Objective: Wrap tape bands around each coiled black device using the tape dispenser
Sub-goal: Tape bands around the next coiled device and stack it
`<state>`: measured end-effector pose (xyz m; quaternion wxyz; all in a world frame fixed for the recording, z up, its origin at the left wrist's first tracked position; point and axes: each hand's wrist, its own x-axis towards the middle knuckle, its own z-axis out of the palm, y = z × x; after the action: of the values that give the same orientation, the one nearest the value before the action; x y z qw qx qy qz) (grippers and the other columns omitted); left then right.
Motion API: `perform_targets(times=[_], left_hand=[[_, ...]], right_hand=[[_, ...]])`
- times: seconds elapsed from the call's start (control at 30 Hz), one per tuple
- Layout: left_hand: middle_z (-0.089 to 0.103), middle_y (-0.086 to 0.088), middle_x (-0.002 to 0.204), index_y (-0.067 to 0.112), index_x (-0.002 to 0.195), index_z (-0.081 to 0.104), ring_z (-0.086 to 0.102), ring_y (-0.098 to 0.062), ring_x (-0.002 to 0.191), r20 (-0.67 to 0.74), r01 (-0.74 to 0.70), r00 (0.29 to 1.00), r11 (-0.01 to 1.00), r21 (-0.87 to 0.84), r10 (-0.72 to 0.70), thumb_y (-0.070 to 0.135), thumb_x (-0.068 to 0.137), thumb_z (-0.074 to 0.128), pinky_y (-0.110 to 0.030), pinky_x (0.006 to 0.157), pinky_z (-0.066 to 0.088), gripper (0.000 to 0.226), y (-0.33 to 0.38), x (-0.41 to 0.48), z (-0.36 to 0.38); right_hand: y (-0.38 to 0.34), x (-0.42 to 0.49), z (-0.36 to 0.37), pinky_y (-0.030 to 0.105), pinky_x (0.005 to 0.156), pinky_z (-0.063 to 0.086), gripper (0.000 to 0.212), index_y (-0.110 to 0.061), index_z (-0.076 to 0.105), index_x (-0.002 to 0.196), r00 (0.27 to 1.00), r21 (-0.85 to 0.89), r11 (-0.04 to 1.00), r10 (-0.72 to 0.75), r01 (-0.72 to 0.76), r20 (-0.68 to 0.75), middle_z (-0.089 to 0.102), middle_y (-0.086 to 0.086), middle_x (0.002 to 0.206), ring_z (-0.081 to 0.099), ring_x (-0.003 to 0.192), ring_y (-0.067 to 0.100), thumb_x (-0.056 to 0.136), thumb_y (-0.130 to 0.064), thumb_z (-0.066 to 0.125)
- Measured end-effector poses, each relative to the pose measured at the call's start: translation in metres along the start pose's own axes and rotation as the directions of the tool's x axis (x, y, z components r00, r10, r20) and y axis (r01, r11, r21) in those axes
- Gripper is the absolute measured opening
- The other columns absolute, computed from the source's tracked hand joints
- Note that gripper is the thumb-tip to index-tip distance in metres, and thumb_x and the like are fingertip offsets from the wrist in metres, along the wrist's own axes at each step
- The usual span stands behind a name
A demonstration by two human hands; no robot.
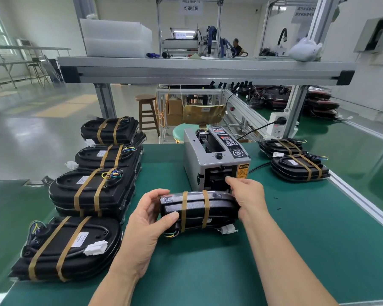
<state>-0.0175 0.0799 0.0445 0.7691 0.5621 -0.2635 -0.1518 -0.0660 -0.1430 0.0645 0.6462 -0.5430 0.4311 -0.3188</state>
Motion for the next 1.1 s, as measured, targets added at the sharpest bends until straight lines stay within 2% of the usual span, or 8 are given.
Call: perform_targets(times=[0.2,0.37,0.57,0.7,0.77,0.9,1.03,1.1], left_hand=[[0.071,-0.005,0.114,0.017,0.116,0.063,0.066,-0.014,0.105,0.001,-0.002,1.0,1.0,0.006,0.002,0.007,0.067,0.075,-0.015,0.083,0.051,0.052,0.0,0.0,-0.001],[0.072,-0.004,0.113,0.018,0.115,0.063,0.067,-0.014,0.105,0.0,-0.015,1.0,1.0,0.009,0.015,0.008,0.065,0.076,-0.015,0.084,0.051,0.052,-0.001,0.0,-0.002],[0.072,-0.004,0.112,0.017,0.115,0.063,0.066,-0.014,0.105,-0.01,-0.021,1.0,1.0,0.014,0.021,0.008,0.065,0.076,-0.015,0.084,0.051,0.052,-0.001,0.0,-0.001],[0.071,-0.005,0.113,0.022,0.12,0.062,0.066,-0.013,0.103,-0.012,-0.024,1.0,1.0,0.002,0.024,0.007,0.067,0.074,-0.019,0.086,0.053,0.056,-0.002,-0.001,0.003],[0.07,-0.005,0.112,0.028,0.121,0.062,0.065,-0.013,0.103,-0.015,-0.032,0.999,0.999,-0.001,0.032,0.008,0.07,0.073,-0.023,0.089,0.054,0.056,-0.003,-0.001,0.006],[0.07,0.001,0.107,0.034,0.111,0.065,0.064,-0.012,0.099,-0.021,-0.036,0.999,0.999,0.005,0.036,0.006,0.071,0.08,-0.019,0.08,0.053,0.051,-0.004,0.001,0.012],[0.069,0.005,0.102,0.03,0.112,0.061,0.063,-0.01,0.095,-0.031,-0.026,0.999,0.999,-0.027,0.025,0.01,0.076,0.068,-0.017,0.075,0.052,0.042,-0.002,0.001,0.019],[0.07,0.007,0.099,0.027,0.113,0.059,0.063,-0.009,0.094,-0.044,-0.016,0.999,0.999,-0.041,0.014,0.01,0.076,0.068,-0.017,0.073,0.052,0.042,0.0,0.001,0.02]], right_hand=[[-0.005,0.001,0.005,0.03,0.074,0.046,0.015,-0.008,0.072,0.083,1.0,-0.024,1.0,0.006,-0.006,-0.024,0.06,0.0,0.067,0.051,0.064,0.016,0.082,-0.021,0.079],[-0.01,0.001,0.01,0.028,0.072,0.045,0.013,-0.014,0.068,0.074,0.999,-0.019,1.0,0.016,-0.017,-0.032,0.068,0.005,0.083,0.057,0.073,0.019,0.079,-0.015,0.08],[-0.012,-0.003,0.014,0.023,0.056,0.039,0.018,-0.02,0.06,0.071,0.997,-0.02,1.0,0.013,-0.014,-0.08,0.064,-0.001,0.081,0.056,0.071,0.012,0.08,-0.012,0.075],[-0.013,-0.015,0.003,0.029,0.071,0.044,0.006,-0.012,0.07,0.085,0.999,0.068,0.998,0.002,0.002,-0.049,0.064,0.001,0.08,0.056,0.076,0.018,0.082,-0.015,0.074],[-0.015,-0.027,-0.005,0.031,0.072,0.046,0.002,-0.015,0.074,0.08,0.999,0.107,0.993,-0.041,0.041,0.0,0.063,-0.003,0.075,0.055,0.075,0.016,0.081,-0.014,0.075],[-0.018,-0.064,-0.007,0.033,0.092,0.05,0.027,-0.03,0.076,0.057,0.979,0.144,0.974,-0.187,0.175,0.078,0.067,-0.01,0.108,0.065,0.102,0.015,0.079,-0.015,0.079],[-0.005,-0.098,0.013,0.028,0.102,0.04,0.014,-0.021,0.076,0.064,0.929,0.049,0.941,-0.337,0.333,0.151,0.058,-0.025,0.118,0.049,0.127,0.009,0.078,-0.022,0.078],[0.002,-0.11,0.024,0.012,0.104,0.025,0.019,-0.026,0.073,0.064,0.895,-0.055,0.905,-0.405,0.421,0.186,0.056,-0.027,0.123,0.032,0.137,-0.001,0.081,-0.02,0.075]])
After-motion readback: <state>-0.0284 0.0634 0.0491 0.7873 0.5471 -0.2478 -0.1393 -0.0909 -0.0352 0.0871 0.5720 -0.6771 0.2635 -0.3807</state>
